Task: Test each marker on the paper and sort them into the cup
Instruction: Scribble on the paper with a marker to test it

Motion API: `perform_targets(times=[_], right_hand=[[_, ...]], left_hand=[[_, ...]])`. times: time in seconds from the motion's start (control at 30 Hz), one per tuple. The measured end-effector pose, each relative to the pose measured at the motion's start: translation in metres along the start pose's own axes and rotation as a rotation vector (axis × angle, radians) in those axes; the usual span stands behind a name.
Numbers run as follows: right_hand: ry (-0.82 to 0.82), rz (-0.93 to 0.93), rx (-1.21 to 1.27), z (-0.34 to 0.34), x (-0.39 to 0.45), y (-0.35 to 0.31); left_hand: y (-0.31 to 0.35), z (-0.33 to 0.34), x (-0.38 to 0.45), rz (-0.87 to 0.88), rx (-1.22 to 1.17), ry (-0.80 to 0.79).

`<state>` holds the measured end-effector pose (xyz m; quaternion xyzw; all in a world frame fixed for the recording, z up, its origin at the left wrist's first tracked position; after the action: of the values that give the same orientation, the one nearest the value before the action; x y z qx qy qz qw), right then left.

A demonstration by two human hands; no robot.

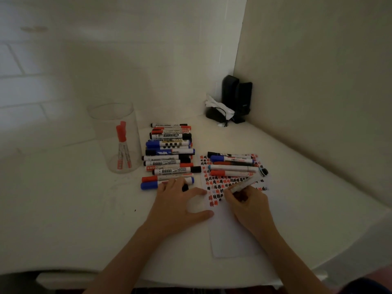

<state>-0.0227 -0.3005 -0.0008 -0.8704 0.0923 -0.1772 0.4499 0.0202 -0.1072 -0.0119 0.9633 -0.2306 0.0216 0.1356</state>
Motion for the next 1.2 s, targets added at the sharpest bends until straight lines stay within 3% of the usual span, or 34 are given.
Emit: perform_targets(times=[0.17, 0.33, 0.43, 0.57, 0.77, 1.2], right_hand=[[0.003, -0.008, -0.018, 0.001, -0.001, 0.004], [0.063, 0.165, 0.131, -0.004, 0.004, 0.006], [0.035, 0.211, 0.172, -0.006, 0.005, 0.005], [-0.058, 0.214, 0.188, -0.006, 0.009, -0.007], [-0.134, 0.28, 0.545, 0.011, 0.002, -0.048], [-0.18, 0.27, 0.5, 0.04, 0.004, -0.06]], left_hand=[[-0.005, 0.002, 0.001, 0.047, -0.091, -0.002], [-0.015, 0.0, 0.004, -0.071, -0.689, 0.085], [-0.025, -0.003, -0.003, -0.031, -0.765, 0.081], [-0.029, -0.011, -0.006, -0.1, -0.945, 0.14], [-0.027, -0.017, -0.006, -0.104, -0.849, 0.205], [-0.034, -0.007, 0.002, -0.052, -0.833, 0.214]])
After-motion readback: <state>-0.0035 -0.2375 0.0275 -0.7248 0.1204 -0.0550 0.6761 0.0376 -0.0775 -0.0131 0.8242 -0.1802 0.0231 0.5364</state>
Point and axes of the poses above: each hand's wrist, its own x-axis towards the middle knuckle, its own z-axis out of the palm, y = z × x, the point moved 1 cm from there along x, towards the middle knuckle
